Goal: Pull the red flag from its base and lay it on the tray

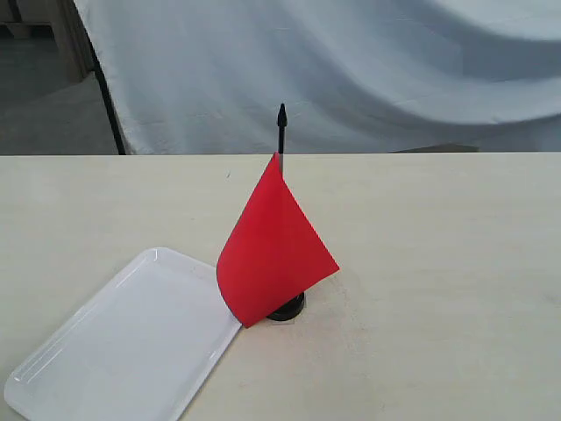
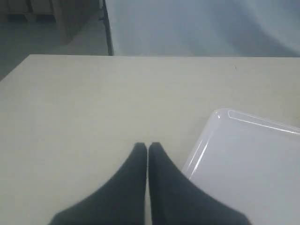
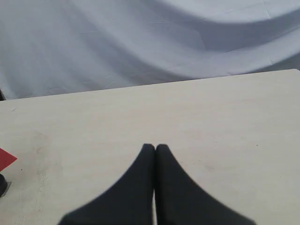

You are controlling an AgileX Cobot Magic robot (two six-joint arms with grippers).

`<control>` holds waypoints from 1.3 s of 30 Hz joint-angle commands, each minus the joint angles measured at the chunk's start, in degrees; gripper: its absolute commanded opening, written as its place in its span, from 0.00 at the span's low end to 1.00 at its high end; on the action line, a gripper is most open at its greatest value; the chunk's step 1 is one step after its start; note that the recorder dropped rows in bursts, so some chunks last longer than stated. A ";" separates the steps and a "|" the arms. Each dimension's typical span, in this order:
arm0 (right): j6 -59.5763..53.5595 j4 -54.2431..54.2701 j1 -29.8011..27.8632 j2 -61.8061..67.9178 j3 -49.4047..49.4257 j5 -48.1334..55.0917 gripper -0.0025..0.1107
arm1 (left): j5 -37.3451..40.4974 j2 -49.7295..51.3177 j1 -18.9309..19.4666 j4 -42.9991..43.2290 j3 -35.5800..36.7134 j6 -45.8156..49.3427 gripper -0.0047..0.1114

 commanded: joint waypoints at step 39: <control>33.66 -16.93 0.26 13.39 -1.94 -61.49 0.02 | -0.11 -0.04 0.02 -0.07 0.09 -0.14 0.05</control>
